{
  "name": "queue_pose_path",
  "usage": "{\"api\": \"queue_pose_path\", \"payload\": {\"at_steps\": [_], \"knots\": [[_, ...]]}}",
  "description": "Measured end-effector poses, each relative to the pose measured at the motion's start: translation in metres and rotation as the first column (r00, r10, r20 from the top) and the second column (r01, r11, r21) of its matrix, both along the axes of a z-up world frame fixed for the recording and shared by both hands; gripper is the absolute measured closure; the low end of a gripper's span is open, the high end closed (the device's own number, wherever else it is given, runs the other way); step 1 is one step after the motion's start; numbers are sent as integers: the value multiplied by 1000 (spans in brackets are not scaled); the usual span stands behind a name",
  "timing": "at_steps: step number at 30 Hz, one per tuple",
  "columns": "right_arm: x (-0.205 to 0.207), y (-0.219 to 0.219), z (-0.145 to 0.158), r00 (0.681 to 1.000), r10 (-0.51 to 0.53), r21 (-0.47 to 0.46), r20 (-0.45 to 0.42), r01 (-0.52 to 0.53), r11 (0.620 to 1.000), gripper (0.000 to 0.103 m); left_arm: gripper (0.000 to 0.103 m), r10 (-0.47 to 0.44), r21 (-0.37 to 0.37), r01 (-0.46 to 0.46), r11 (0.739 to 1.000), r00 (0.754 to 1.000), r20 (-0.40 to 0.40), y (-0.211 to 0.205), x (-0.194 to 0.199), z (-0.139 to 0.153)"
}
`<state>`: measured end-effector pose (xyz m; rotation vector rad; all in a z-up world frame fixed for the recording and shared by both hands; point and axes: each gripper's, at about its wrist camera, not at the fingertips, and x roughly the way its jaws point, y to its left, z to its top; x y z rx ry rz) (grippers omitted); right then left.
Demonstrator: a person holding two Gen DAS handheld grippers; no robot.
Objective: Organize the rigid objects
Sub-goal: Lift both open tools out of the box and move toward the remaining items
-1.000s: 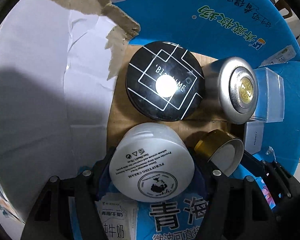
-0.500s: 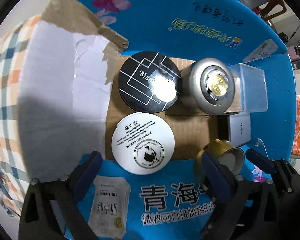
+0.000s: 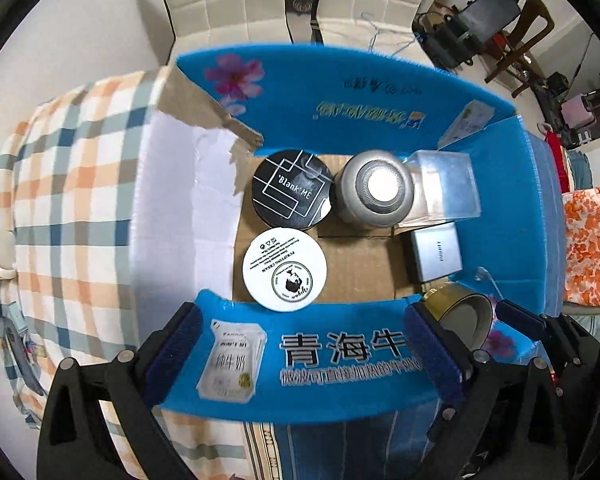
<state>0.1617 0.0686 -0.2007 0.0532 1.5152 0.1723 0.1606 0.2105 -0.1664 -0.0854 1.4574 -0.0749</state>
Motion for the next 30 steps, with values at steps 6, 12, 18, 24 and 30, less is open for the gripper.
{"api": "queue_pose_path", "payload": {"at_steps": [6, 12, 18, 24, 30], "knots": [[-17, 1, 40, 998, 3, 10, 66, -4, 1000, 11, 0, 24, 3, -24, 1000, 998, 54, -2, -11, 25], [-33, -3, 82, 992, 28, 8, 125, -29, 1000, 10, 0, 20, 22, -22, 1000, 995, 101, -10, -24, 51], [-47, -5, 120, 980, 42, 10, 196, -45, 999, 9, 0, 27, 30, -32, 999, 989, 147, -13, -36, 69], [-55, -18, 132, 981, 19, 102, 192, -39, 994, 9, 0, 53, 18, -57, 998, 984, 173, -9, -46, 84], [-73, -36, 137, 979, 9, 127, 203, -36, 991, 9, 0, 43, 7, -45, 999, 980, 194, -20, -66, 92]]}}
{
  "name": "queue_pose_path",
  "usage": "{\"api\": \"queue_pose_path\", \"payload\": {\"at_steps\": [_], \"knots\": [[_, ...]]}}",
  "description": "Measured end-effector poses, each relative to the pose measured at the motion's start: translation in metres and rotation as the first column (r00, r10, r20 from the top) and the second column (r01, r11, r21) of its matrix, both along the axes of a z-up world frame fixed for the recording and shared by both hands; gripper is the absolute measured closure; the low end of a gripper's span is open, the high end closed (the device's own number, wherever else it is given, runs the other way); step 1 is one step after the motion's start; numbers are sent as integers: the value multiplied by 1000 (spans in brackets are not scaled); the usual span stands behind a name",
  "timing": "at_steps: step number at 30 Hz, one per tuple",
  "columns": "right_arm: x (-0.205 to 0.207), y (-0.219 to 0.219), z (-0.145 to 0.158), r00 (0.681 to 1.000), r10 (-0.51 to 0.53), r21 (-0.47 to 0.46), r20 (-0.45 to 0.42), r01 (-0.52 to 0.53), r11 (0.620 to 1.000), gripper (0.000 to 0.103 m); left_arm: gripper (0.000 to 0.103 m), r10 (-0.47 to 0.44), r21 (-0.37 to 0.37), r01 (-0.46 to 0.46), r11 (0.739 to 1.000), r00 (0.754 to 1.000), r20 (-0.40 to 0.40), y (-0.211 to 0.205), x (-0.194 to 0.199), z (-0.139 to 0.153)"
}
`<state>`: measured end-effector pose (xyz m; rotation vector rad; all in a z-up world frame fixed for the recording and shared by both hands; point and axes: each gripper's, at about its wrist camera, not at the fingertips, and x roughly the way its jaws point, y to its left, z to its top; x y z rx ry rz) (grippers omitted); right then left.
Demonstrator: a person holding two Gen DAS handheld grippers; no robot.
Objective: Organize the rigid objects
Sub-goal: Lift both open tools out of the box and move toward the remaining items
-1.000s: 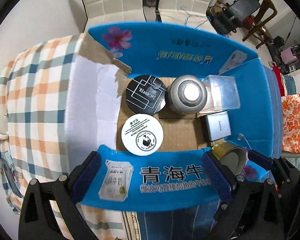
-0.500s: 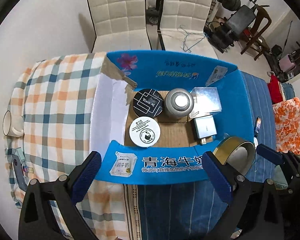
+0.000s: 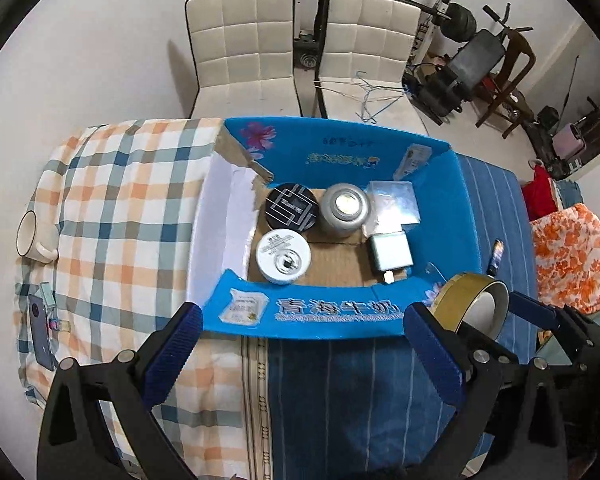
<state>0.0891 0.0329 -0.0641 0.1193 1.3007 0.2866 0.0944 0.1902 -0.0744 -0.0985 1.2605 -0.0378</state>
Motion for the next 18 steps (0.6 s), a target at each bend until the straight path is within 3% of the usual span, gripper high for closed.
{"api": "queue_pose_path", "payload": {"at_steps": [9, 13, 18], "knots": [[-7, -42, -21, 999, -40, 50, -6, 40, 998, 9, 0, -20, 5, 20, 1000, 1000, 16, -29, -2, -9], [26, -19, -59, 999, -16, 76, -40, 19, 997, 9, 0, 39, 41, -39, 998, 999, -1, -10, 13, -34], [68, 31, -124, 992, 25, 49, -127, -19, 999, 15, 0, 108, 63, -102, 993, 989, -100, 22, 34, -87]]}}
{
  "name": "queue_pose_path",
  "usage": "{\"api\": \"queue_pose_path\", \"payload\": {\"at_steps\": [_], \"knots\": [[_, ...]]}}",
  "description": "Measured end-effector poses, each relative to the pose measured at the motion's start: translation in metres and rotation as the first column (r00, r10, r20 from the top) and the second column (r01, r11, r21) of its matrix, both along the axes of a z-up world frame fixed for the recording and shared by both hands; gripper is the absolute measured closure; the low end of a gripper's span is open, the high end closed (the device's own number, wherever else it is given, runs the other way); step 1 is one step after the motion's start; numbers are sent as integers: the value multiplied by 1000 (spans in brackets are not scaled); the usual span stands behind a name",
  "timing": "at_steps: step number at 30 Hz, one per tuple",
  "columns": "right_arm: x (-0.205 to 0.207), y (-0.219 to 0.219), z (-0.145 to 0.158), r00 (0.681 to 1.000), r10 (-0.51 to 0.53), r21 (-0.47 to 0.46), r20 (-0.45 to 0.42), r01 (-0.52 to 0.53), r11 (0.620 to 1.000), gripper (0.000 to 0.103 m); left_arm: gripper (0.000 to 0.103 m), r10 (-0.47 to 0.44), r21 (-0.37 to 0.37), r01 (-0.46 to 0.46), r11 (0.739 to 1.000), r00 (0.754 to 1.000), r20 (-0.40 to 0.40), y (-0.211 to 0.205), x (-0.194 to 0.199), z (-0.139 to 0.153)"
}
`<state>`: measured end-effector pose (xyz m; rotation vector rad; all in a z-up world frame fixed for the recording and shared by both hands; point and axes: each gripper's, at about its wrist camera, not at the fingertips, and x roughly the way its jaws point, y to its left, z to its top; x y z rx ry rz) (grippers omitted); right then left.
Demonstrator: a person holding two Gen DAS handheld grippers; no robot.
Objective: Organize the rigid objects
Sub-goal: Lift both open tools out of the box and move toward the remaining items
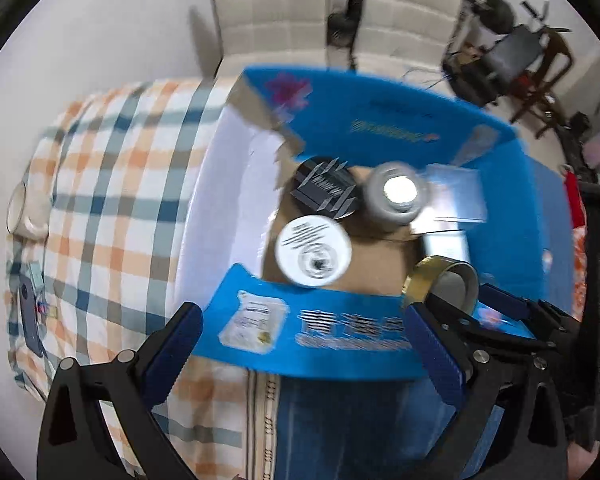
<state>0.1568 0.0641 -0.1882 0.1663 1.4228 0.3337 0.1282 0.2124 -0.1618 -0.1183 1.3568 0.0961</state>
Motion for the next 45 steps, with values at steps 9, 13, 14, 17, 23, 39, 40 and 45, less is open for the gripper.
{"api": "queue_pose_path", "payload": {"at_steps": [9, 13, 14, 17, 23, 39, 40, 45], "knots": [[22, 23, -56, 996, 38, -64, -75, -43, 997, 0, 0, 21, -28, -24, 999, 996, -91, 18, 15, -46], [26, 17, -64, 995, 40, -29, -87, -43, 999, 0, 0, -1, -24, -2, 1000, 993, -122, 13, 29, -60], [26, 17, -65, 995, 48, -25, -83, -51, 998, 0, 0, -18, -28, 14, 1000, 990, -137, 10, 34, -64], [27, 20, -66, 994, 81, -27, -69, -83, 996, 0, 0, -71, -46, 64, 997, 983, -170, -1, 45, -76], [32, 26, -71, 992, 93, -49, -86, -97, 994, 0, 0, -150, 33, 161, 986, 965, -216, -23, 60, -98], [6, 39, -43, 982, 187, -137, -4, -185, 973, 0, 0, -163, 97, 196, 976, 948, -272, -36, 74, -122], [5, 37, -40, 984, 176, -146, 7, -173, 974, 0, 0, -159, 85, 187, 979, 950, -268, -34, 74, -120], [0, 31, -27, 989, 145, -126, 28, -140, 982, 0, 0, -133, 65, 152, 986, 962, -238, -19, 65, -102]]}}
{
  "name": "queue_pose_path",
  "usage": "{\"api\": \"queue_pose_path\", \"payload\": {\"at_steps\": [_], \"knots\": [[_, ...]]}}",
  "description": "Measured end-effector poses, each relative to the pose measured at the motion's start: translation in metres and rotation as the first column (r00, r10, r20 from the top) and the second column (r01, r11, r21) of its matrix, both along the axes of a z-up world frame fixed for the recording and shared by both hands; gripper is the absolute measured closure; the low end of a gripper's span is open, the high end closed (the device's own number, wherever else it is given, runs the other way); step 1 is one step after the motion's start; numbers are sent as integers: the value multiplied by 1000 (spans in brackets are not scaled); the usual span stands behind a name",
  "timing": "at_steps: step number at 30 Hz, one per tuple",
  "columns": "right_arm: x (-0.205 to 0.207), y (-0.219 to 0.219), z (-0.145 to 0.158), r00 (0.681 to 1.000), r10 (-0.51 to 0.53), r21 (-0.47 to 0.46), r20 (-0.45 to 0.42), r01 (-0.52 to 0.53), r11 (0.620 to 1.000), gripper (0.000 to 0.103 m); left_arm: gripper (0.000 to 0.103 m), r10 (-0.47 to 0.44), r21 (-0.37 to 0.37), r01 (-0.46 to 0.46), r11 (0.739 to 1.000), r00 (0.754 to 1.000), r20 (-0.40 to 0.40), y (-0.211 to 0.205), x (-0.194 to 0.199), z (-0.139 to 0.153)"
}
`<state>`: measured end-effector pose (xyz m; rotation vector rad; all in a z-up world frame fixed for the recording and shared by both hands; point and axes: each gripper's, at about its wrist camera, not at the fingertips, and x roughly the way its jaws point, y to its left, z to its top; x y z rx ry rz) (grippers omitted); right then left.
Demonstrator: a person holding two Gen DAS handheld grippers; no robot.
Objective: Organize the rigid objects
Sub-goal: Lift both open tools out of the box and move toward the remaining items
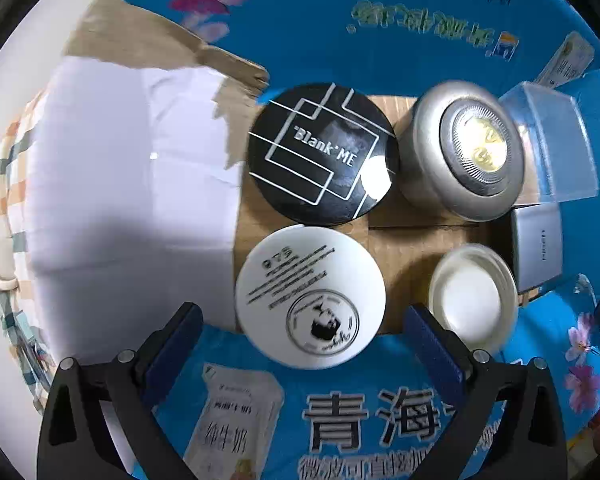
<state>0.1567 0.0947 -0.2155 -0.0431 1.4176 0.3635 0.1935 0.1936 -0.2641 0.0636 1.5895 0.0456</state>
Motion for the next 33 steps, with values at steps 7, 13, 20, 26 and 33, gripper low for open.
{"api": "queue_pose_path", "payload": {"at_steps": [7, 13, 20, 26, 33], "knots": [[-7, -13, 19, 998, -50, -11, 40, 51, 999, 0, 0, 56, -16, -55, 998, 994, 93, 14, -17, 44], [-22, -47, 60, 984, -160, -43, 79, 164, 986, 0, 0, 84, -28, -80, 996, 973, 216, 14, -45, 107], [-48, -75, 124, 966, -221, 25, 138, 219, 975, 0, 0, 100, -82, -79, 994, 948, 302, 1, -84, 171], [-74, -85, 167, 958, -206, 57, 198, 199, 978, 0, 0, 89, -91, -61, 994, 933, 347, -12, -104, 192], [-95, -99, 206, 948, -200, 93, 249, 182, 979, 0, 0, 66, -85, -34, 996, 911, 407, -31, -112, 220]]}}
